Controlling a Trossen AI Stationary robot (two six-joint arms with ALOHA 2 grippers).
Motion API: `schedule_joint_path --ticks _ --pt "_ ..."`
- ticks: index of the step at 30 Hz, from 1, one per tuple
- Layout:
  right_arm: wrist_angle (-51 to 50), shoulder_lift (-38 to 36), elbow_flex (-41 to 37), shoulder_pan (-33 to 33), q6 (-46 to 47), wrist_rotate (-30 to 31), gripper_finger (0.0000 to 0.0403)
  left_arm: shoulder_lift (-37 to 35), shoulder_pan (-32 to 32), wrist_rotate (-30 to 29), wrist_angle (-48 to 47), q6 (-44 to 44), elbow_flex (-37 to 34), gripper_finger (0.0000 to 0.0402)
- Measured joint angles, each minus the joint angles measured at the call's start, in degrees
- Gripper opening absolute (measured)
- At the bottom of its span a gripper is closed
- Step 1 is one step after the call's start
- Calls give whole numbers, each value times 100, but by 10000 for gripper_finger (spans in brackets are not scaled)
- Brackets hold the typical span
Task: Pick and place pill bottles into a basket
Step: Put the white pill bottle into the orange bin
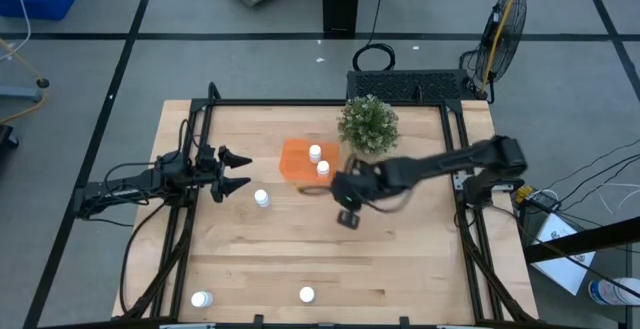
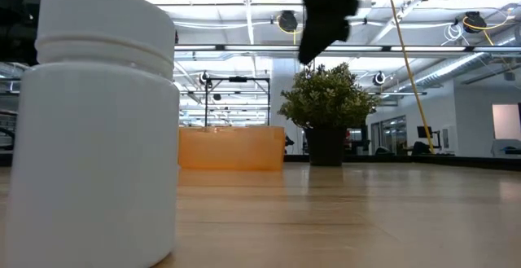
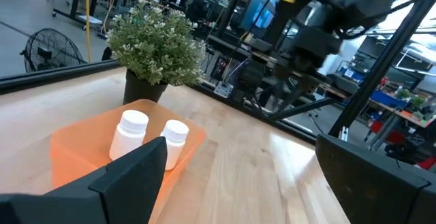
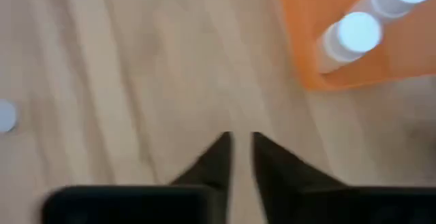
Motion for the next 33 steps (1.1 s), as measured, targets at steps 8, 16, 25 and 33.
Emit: schedule_joint_path --ticks 8,16,25,33 --pt "2812 -1974 -2982 1215 109 1243 3 1 -1 179 31 3 0 379" --pt "5259 -3736 -5446 1931 -243 2129 1 -1 1 48 248 17 -4 379" --pt "5381 -5499 -6526 2254 -1066 2677 0 56 -1 28 20 200 -4 379" --pt "5185 -7115 -6963 1567 -1898 1459 0 237 1 31 15 249 -4 379"
